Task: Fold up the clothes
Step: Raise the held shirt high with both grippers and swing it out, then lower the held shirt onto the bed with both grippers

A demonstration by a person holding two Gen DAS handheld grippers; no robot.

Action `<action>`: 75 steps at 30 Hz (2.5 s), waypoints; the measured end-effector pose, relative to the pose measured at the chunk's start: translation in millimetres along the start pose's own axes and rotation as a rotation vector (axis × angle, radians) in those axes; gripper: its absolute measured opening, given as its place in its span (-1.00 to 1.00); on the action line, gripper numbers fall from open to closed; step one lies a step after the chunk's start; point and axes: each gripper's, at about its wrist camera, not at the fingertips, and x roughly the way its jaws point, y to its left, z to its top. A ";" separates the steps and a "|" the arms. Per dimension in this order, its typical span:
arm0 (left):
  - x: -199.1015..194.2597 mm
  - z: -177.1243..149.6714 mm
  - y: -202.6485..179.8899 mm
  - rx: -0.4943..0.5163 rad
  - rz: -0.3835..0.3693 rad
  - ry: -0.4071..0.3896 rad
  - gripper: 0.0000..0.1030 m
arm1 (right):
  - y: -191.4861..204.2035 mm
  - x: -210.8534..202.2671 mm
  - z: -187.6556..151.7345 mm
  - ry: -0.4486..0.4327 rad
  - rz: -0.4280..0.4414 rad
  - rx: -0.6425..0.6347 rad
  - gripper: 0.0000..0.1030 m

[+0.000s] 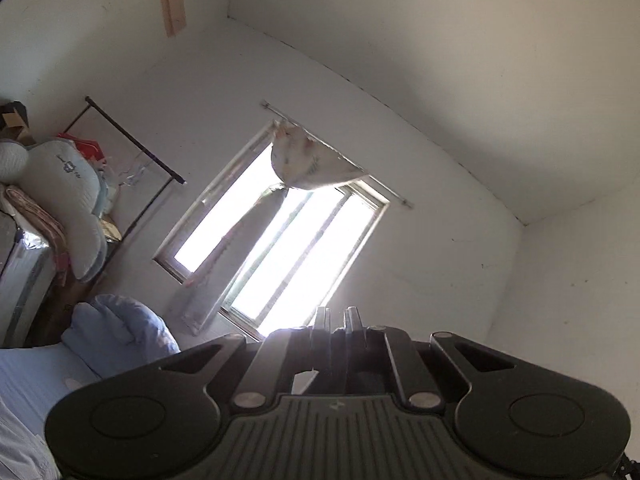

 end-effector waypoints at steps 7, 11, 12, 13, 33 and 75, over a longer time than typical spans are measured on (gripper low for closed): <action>5.3 13.0 -13.1 -0.072 -0.065 0.047 -0.91 | -28.5 -32.1 8.8 -0.001 -0.044 -0.012 -1.00; 2.8 16.3 -21.9 -0.070 -0.091 0.057 -0.91 | -43.9 -50.6 12.8 0.001 -0.067 -0.017 -1.00; 1.7 16.1 -24.8 -0.069 -0.096 0.059 -0.91 | -47.7 -55.2 13.8 0.002 -0.073 -0.018 -1.00; 1.0 15.6 -27.4 -0.068 -0.099 0.060 -0.91 | -51.5 -59.8 14.8 0.002 -0.079 -0.019 -1.00; 155.6 -103.3 33.0 0.000 0.069 0.230 -0.91 | 32.3 25.6 -117.6 0.232 -0.011 0.027 -1.00; 526.8 -615.7 288.4 0.446 0.541 0.877 -0.85 | 362.1 296.4 -720.6 1.168 0.422 -0.010 -0.99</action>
